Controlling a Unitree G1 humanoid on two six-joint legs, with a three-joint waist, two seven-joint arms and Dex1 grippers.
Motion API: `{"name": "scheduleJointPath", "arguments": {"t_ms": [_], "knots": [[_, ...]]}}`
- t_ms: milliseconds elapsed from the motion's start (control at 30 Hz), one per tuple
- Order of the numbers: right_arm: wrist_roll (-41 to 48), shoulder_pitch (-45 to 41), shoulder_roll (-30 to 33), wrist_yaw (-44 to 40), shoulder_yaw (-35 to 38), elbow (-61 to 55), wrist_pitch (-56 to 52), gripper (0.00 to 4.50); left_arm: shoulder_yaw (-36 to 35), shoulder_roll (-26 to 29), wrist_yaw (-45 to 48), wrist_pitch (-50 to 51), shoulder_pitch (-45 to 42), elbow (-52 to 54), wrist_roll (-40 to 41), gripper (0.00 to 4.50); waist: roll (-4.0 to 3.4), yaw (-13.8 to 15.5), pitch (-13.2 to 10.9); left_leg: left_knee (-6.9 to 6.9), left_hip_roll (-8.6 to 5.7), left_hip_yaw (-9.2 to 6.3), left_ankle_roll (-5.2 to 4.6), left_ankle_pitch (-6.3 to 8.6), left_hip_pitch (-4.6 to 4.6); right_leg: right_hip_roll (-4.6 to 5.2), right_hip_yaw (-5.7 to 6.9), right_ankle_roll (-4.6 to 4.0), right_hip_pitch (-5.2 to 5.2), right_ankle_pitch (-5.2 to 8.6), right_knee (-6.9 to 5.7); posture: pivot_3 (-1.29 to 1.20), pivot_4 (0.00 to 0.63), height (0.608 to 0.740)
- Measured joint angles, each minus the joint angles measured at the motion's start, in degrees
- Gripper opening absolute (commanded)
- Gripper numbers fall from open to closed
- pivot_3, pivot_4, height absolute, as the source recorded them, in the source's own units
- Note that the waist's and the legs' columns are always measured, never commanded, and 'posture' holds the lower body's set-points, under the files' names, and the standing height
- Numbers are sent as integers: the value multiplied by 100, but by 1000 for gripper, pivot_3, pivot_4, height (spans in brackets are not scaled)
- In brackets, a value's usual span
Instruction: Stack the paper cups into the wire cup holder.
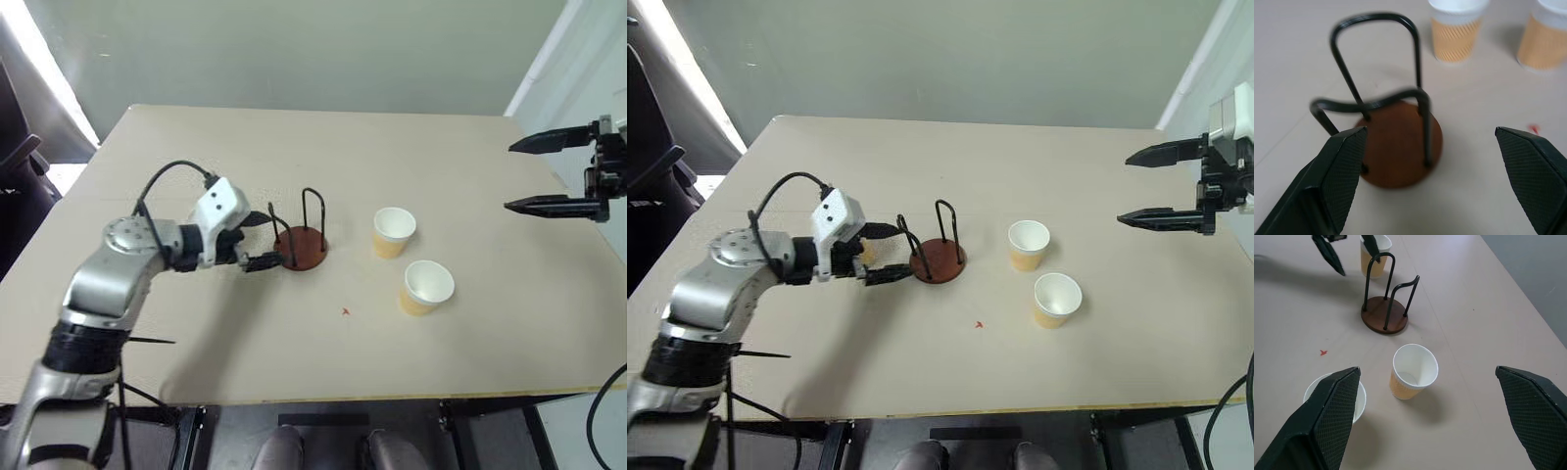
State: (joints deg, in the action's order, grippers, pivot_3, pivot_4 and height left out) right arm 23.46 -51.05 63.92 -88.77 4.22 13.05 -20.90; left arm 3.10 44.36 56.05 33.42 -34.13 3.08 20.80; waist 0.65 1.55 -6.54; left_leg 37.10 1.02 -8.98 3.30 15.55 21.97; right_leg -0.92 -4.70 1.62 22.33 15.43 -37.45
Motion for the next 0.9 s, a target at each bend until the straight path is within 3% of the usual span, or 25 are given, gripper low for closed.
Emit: {"name": "scheduleJointPath", "arguments": {"t_ms": [233,267,367,667,900], "knots": [[7,129,37,114,150,-93,-69,4500,124,-609,-455,-170,-545,-764,-271,4468,1,15,-1,1,-1,3,0,-1,4,-2,-1,16,-6,-5,18,0,150,740],[7,152,37,133,168,-123,-69,4500,99,-657,-501,-173,-595,-840,-269,4309,1,15,-1,1,-1,5,-1,-1,4,-2,-3,18,-7,-5,19,0,150,740],[6,244,37,193,185,-178,-68,4500,62,-691,-482,-178,-618,-909,-249,3573,1,17,-1,1,-2,7,-1,-1,4,-3,-7,25,-11,-8,20,0,150,740],[6,292,37,267,189,-191,-43,4500,-29,-515,-260,-115,-580,-888,-165,135,1,23,-1,6,-6,7,-4,-3,4,-2,-11,35,-14,-10,33,0,150,740],[5,289,29,270,188,-182,32,4500,-96,-477,7,121,-494,-627,121,23,1,25,0,8,-8,7,-5,-3,4,-2,-12,38,-16,-11,34,0,150,740]]}}
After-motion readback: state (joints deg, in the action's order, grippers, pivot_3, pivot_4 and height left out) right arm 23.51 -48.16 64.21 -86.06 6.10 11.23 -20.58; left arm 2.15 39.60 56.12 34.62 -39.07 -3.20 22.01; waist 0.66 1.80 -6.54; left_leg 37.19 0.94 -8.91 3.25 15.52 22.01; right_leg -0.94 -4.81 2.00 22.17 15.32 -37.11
